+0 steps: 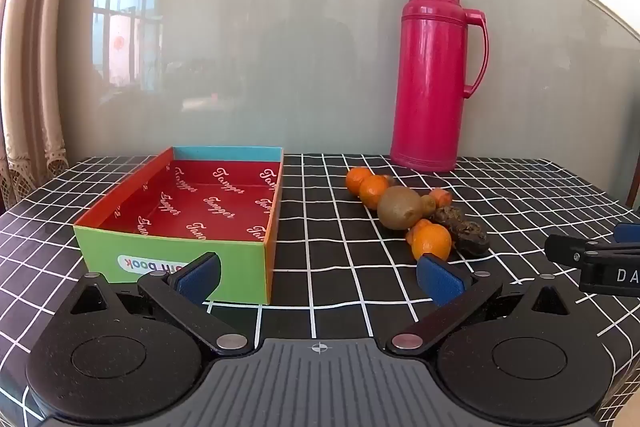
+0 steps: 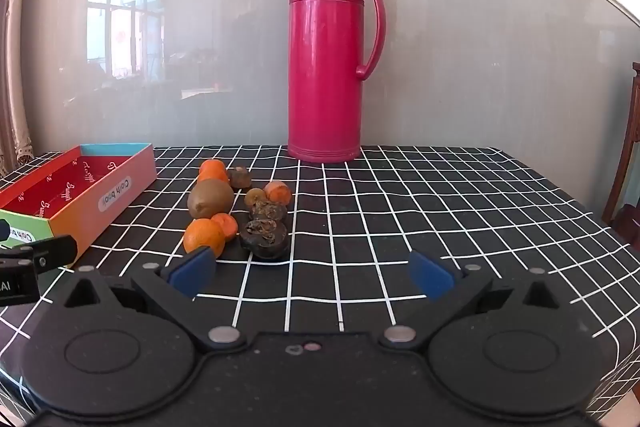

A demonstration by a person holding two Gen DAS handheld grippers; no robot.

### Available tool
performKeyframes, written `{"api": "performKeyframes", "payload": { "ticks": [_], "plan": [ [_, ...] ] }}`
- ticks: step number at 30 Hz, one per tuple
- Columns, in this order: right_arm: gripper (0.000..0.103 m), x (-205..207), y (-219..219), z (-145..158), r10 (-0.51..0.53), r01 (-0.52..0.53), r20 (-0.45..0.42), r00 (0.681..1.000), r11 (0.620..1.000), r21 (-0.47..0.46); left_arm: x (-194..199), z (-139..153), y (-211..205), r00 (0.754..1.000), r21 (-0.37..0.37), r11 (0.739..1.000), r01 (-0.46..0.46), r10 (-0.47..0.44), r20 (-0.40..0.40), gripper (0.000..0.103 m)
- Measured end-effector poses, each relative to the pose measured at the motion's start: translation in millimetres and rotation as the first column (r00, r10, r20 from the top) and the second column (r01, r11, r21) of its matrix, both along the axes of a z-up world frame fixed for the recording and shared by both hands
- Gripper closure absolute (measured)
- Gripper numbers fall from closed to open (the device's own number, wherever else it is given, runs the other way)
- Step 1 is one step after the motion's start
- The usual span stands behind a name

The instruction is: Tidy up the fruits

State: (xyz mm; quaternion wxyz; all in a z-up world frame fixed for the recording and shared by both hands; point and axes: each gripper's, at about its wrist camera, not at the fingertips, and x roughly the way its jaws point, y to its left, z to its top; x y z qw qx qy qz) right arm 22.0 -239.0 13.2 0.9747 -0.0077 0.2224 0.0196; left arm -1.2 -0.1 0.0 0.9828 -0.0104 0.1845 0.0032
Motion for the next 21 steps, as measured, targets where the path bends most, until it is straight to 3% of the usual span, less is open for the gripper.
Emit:
{"api": "performKeyframes", "payload": {
  "ticks": [21],
  "plan": [
    [0.000, 0.4, 0.6, -0.3, -0.001, 0.001, -0.003, 1.000, 1.000, 0.000, 1.9, -0.7, 0.8, 1.000, 0.004, 1.000, 0.002, -0.002, -0.019, 0.000]
  ]
}}
